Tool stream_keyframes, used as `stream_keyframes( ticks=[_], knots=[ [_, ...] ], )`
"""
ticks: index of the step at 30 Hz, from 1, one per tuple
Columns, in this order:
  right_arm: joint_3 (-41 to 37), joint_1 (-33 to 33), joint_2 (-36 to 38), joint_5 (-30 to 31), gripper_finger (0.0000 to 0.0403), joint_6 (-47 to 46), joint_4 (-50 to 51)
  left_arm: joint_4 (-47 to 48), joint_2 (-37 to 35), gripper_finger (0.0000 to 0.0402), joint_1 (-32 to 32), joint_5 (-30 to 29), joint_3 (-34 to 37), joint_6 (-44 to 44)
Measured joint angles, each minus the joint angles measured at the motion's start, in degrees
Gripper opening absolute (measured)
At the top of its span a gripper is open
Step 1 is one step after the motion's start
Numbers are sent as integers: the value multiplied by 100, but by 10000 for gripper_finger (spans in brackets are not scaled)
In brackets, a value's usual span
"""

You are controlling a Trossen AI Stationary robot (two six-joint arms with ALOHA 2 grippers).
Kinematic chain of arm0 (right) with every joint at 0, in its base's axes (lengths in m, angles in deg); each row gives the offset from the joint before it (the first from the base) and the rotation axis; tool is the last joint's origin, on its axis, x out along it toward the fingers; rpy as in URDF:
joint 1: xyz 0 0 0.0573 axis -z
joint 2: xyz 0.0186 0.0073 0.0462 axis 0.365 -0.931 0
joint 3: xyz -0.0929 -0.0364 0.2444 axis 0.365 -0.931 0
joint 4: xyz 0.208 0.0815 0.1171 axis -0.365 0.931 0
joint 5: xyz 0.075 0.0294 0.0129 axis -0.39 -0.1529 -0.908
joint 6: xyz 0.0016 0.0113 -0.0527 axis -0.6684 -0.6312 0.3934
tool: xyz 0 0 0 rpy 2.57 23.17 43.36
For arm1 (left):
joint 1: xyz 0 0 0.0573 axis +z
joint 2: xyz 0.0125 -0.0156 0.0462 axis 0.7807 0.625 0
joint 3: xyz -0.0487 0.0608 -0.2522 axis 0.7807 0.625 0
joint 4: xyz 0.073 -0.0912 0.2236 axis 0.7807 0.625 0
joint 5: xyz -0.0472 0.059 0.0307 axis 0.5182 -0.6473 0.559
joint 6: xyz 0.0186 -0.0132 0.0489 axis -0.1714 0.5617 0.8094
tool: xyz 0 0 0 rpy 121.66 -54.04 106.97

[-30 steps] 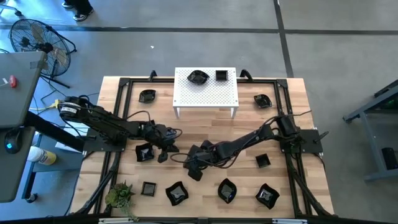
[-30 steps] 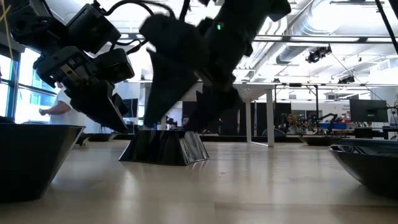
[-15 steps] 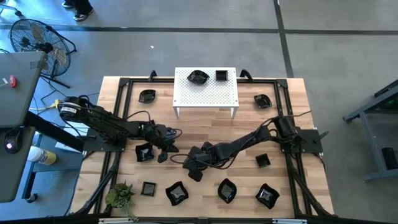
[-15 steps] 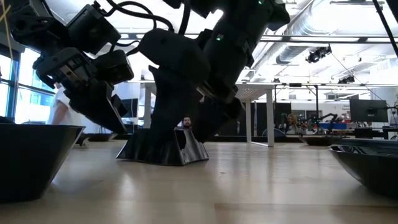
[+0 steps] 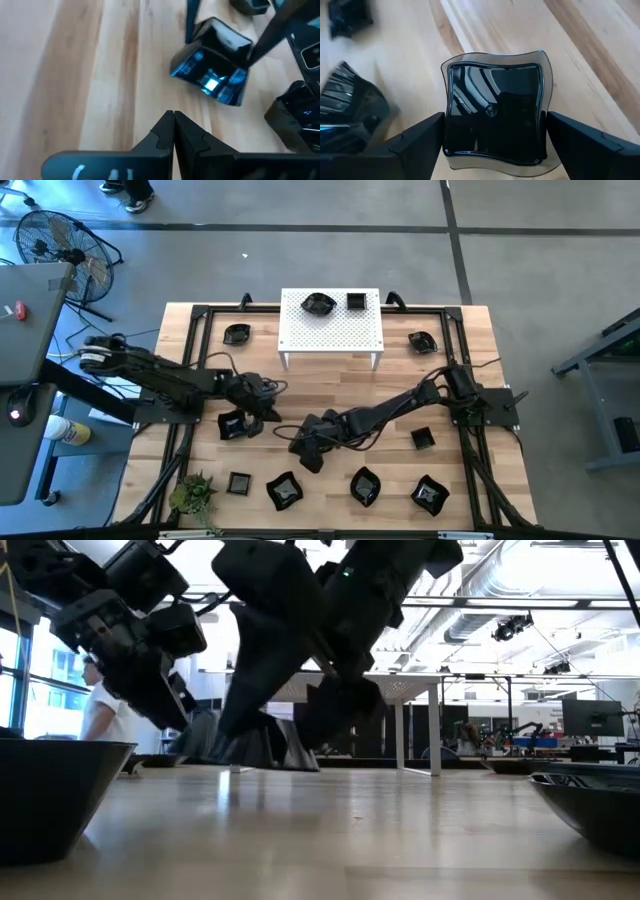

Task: Pick & Place Mini shaped plates
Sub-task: Put the distorted square plate on the shelf

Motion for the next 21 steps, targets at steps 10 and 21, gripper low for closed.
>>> stream_keyframes(
  ticks=[10, 21],
  knots=[
    [0, 65, 520, 513, 338, -23, -239, 530, -1772, 0, 1251, 2112, 4, -1842],
    [2, 94, 1190, 1685, 338, 1340, -660, 142, -2634, 2, 2076, 3407, -97, -3974]
  ],
)
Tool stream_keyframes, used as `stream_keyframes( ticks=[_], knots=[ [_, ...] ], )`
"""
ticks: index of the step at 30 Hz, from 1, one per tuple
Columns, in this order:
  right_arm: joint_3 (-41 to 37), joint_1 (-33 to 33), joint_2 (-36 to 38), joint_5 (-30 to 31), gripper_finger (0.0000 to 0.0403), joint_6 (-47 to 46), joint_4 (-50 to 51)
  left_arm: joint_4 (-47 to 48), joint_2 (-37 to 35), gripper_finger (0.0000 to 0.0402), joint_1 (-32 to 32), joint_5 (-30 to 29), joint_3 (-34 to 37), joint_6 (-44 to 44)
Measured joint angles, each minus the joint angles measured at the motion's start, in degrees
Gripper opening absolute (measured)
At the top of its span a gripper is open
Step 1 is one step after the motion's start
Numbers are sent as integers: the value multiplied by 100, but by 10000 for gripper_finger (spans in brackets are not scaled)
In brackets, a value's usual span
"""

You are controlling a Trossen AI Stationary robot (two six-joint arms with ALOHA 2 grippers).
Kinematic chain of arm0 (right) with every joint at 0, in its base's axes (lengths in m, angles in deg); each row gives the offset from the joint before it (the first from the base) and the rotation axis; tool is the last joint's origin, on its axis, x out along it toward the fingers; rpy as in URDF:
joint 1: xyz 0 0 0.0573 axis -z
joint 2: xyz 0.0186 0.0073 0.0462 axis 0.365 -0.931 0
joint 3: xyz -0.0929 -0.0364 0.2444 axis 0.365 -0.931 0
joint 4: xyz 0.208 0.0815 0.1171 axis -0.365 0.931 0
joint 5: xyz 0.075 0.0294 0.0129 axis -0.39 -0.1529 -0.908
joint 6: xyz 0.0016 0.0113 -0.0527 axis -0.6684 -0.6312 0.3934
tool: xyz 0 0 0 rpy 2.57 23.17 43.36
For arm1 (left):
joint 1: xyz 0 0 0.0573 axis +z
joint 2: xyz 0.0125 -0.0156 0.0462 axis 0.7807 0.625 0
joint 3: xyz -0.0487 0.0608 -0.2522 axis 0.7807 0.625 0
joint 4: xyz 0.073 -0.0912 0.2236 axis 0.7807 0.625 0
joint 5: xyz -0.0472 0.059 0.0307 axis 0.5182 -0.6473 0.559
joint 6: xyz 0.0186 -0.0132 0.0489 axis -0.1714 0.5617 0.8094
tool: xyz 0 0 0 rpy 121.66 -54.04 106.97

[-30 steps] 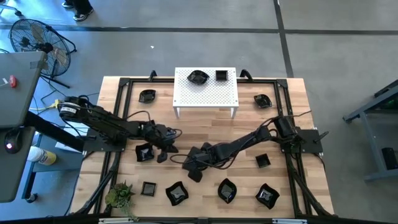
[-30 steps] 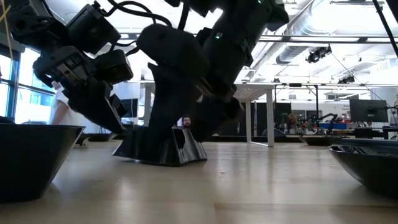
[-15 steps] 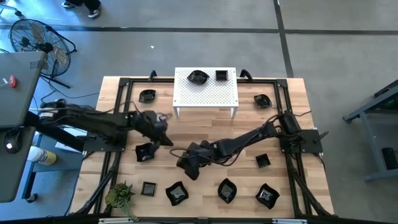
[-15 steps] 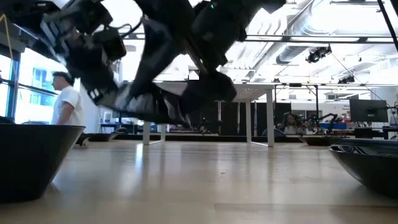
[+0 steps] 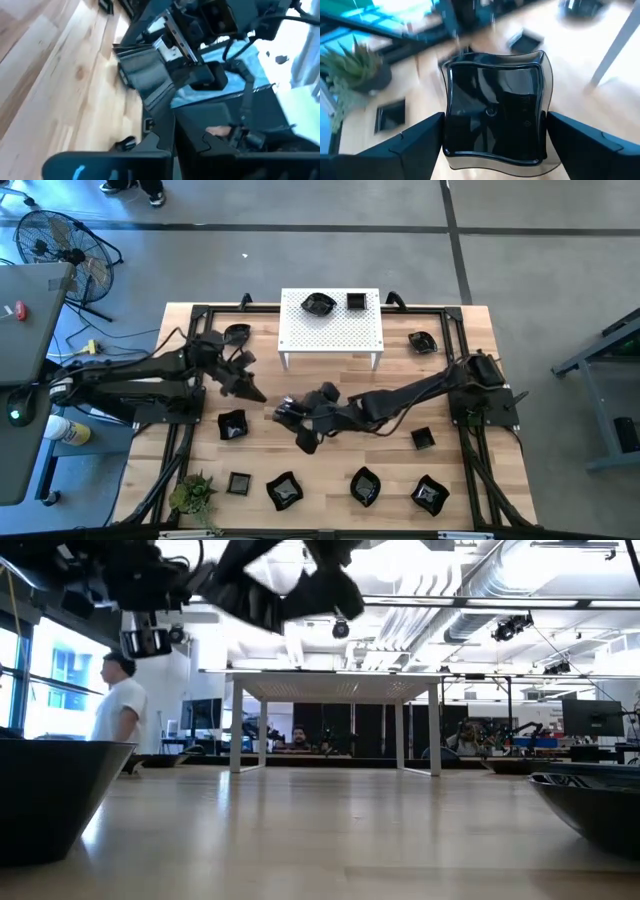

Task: Pick & Place Mini shaped plates
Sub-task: Put the distorted square plate on the shelf

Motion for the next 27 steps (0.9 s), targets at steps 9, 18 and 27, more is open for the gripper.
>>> stream_keyframes(
  ticks=[9, 18, 27],
  knots=[
    [-1, 61, 333, 729, 338, 570, -889, -2, -6, 76, -5, -303, -790, 471],
    [0, 68, 791, 1126, 338, 506, -1321, 13, -4, 127, -3, -587, -1894, 2333],
    [0, 91, 1247, 1812, 338, 194, -2651, 485, -2, 129, -3, -1538, -2712, 4407]
  ],
)
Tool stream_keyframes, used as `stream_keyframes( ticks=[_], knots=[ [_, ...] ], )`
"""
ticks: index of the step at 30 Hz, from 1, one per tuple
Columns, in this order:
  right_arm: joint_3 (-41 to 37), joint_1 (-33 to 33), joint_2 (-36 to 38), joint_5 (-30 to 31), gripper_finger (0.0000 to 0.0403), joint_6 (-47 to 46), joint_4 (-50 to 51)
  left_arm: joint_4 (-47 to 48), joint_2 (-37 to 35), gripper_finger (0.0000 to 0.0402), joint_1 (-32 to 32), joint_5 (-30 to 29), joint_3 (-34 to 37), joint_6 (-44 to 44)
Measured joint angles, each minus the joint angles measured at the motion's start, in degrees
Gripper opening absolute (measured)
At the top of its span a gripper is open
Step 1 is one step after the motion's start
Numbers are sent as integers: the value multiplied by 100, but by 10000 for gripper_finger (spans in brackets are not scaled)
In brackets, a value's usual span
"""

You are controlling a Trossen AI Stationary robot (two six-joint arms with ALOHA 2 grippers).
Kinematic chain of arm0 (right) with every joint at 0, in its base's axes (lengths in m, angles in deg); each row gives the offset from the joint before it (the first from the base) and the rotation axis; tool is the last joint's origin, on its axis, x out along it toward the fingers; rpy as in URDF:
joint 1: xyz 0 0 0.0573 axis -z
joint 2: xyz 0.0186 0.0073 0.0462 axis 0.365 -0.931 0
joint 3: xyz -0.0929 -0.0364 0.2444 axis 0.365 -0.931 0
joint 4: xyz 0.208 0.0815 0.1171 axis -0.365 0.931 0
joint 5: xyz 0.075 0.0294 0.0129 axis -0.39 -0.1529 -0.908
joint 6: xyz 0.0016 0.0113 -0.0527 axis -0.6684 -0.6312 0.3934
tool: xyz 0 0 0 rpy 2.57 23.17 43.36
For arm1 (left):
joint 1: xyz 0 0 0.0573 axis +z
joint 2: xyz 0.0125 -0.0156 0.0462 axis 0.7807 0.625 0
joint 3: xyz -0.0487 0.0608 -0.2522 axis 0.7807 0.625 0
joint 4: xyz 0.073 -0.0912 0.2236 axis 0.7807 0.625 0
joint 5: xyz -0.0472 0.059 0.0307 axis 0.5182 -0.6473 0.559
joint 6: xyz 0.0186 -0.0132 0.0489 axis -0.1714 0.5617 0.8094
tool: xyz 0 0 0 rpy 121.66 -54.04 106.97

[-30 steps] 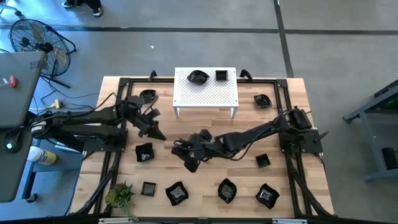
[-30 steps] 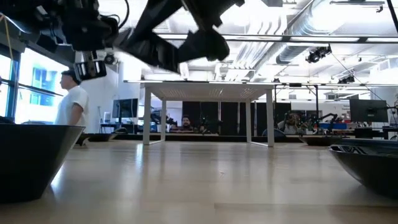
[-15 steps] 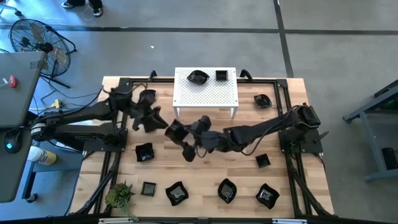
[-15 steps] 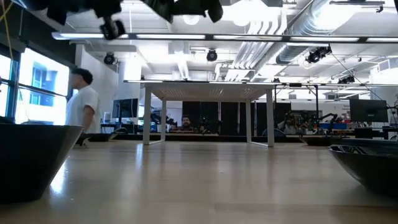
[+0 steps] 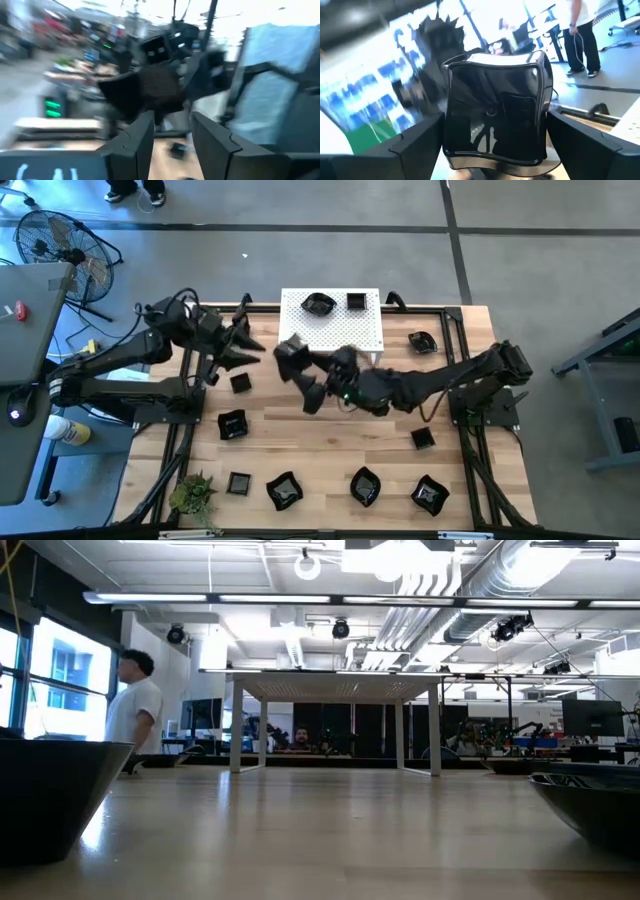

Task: Pick & Place Mini shaped plates
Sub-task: Put the distorted square plate on the shelf

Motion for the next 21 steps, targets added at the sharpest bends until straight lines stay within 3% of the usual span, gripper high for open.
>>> stream_keyframes(
  ticks=[6, 12, 21],
  knots=[
    [0, 178, 77, 240, 338, -616, -1032, -80, 7, 129, -4, -1004, -308, 965],
    [-1, 424, 70, 152, 338, -1055, -1743, -129, 286, 129, -4, -1178, -524, 1134],
    [-2, 722, 69, -256, 338, -1506, -2013, -1247, 768, 129, -304, -1495, -542, 1078]
  ],
)
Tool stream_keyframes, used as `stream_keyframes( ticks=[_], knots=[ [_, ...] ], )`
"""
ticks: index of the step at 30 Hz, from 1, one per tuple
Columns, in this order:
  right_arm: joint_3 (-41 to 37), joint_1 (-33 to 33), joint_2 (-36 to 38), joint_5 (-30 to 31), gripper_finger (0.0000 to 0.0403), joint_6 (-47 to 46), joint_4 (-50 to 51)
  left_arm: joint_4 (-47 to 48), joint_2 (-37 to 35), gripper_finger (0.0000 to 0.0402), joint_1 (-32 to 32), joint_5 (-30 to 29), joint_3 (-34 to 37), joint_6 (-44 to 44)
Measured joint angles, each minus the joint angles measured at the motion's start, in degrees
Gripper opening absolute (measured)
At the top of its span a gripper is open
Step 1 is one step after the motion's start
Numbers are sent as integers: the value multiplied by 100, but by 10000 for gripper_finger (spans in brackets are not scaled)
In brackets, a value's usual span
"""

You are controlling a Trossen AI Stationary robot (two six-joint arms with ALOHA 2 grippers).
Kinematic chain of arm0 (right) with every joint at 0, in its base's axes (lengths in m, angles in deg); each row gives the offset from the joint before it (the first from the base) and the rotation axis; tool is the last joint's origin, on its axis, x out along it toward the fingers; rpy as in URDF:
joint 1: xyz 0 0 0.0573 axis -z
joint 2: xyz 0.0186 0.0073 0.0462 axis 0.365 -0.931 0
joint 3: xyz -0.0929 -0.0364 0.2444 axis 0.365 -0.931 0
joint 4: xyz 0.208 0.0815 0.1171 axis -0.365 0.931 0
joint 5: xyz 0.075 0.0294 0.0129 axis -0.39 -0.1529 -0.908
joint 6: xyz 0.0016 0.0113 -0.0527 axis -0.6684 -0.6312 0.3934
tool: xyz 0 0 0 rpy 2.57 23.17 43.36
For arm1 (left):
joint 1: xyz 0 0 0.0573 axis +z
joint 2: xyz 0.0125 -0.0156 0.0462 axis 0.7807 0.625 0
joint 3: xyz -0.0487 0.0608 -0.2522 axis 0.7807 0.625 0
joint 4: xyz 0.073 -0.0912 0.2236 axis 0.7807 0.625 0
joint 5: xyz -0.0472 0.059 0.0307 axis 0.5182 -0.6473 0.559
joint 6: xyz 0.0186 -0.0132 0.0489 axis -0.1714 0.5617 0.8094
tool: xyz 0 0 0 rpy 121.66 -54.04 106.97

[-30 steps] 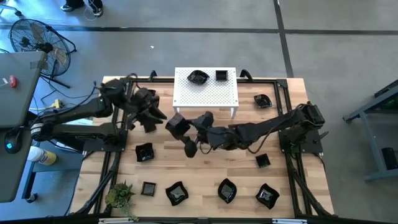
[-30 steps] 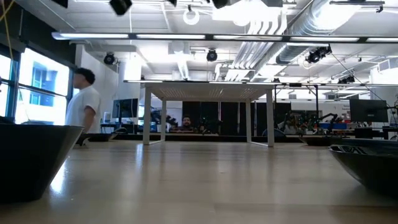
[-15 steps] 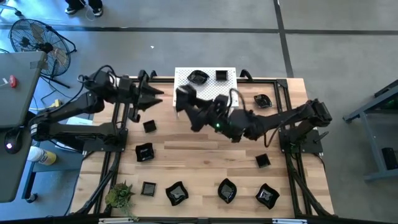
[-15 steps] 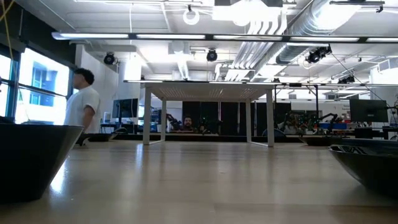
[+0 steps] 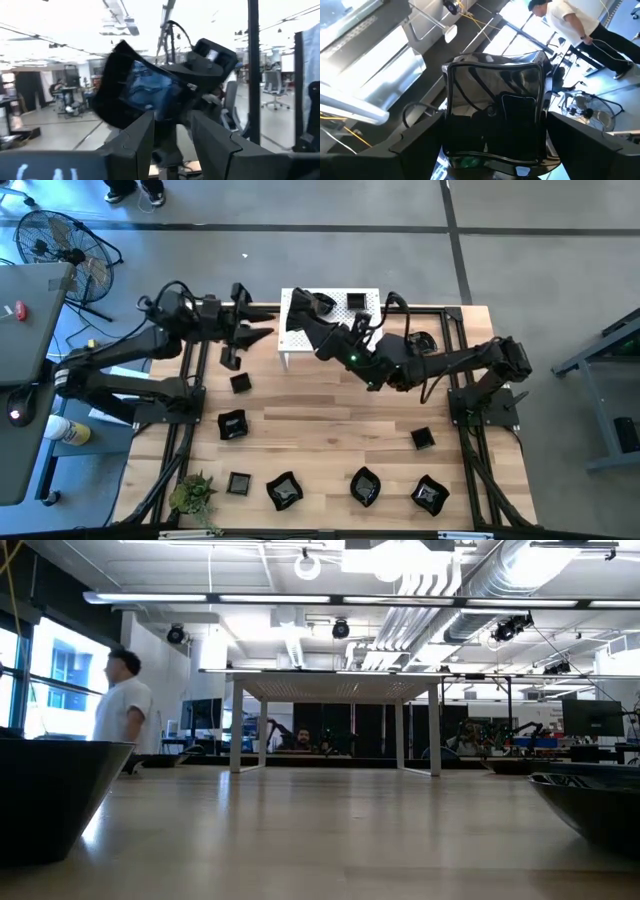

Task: Pick & Place Mini shaped plates
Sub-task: Put the distorted square plate on the shelf

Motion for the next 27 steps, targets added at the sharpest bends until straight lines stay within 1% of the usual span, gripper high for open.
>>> stream_keyframes(
  ticks=[3, 8, 11, 17, 24, 27],
  knots=[
    [0, 23, 1, -7, 338, 6, -26, -112, 152, 129, -248, -223, 0, -9],
    [0, 44, 0, -94, 338, 19, -171, -157, 328, 129, -545, -894, 0, -183],
    [2, 44, 0, -96, 338, 37, -177, -216, 436, 129, -642, -1176, 2, -303],
    [0, 44, 0, -147, 338, 53, -186, -650, 569, 129, -799, -1196, 2, -337],
    [0, 44, 0, -204, 338, 55, -192, -771, 630, 129, -795, -1327, 2, -337],
    [0, 44, 0, -233, 338, 55, -190, -774, 653, 124, -797, -1297, 7, -353]
  ],
)
